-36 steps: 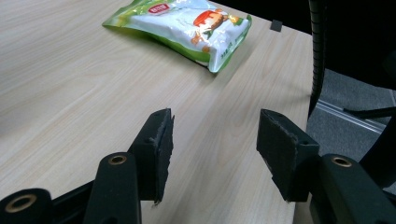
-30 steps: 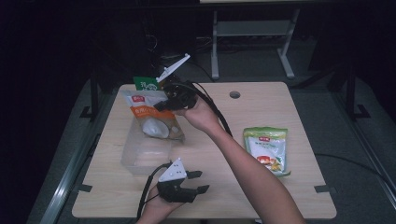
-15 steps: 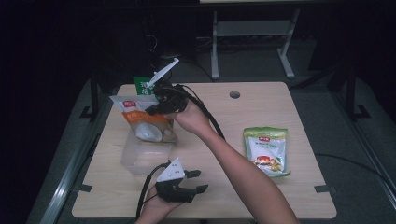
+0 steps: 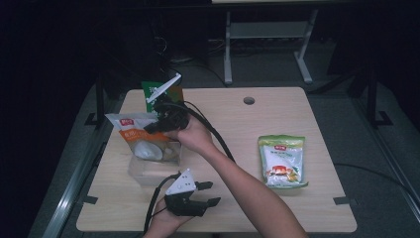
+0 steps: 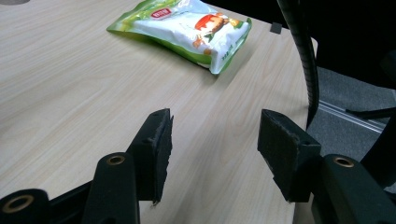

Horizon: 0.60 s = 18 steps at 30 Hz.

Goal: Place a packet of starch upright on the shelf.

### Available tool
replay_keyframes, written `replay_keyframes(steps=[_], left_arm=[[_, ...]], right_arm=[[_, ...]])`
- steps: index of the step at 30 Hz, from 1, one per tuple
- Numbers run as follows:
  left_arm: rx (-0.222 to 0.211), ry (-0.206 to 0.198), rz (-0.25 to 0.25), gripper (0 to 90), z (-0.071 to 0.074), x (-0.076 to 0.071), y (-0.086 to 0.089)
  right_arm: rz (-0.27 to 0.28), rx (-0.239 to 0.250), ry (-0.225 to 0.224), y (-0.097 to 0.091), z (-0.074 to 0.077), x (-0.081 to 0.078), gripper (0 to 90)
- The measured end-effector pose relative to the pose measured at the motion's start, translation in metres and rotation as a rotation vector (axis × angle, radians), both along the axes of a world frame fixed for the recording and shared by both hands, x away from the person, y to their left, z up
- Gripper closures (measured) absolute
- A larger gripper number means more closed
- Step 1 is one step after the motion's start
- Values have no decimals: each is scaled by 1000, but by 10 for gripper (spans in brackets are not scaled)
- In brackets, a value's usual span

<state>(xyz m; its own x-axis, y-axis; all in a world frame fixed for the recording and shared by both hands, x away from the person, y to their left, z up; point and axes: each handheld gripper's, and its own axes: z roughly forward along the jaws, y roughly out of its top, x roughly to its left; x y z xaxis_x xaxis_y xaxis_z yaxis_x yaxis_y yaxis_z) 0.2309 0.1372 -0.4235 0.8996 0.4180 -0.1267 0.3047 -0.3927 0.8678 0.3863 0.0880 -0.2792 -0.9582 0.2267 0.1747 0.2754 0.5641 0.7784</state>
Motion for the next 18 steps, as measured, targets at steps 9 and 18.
replay_keyframes(steps=[9, 18], left_arm=[[3, -1, -6, 438, 1, -1, -1], [7, -1, -8, 438, 1, -3, -1]], right_arm=[[1, 11, 43, 5, -28, -1, 899], [-37, 37, 84, 6, -46, -1, 899]])
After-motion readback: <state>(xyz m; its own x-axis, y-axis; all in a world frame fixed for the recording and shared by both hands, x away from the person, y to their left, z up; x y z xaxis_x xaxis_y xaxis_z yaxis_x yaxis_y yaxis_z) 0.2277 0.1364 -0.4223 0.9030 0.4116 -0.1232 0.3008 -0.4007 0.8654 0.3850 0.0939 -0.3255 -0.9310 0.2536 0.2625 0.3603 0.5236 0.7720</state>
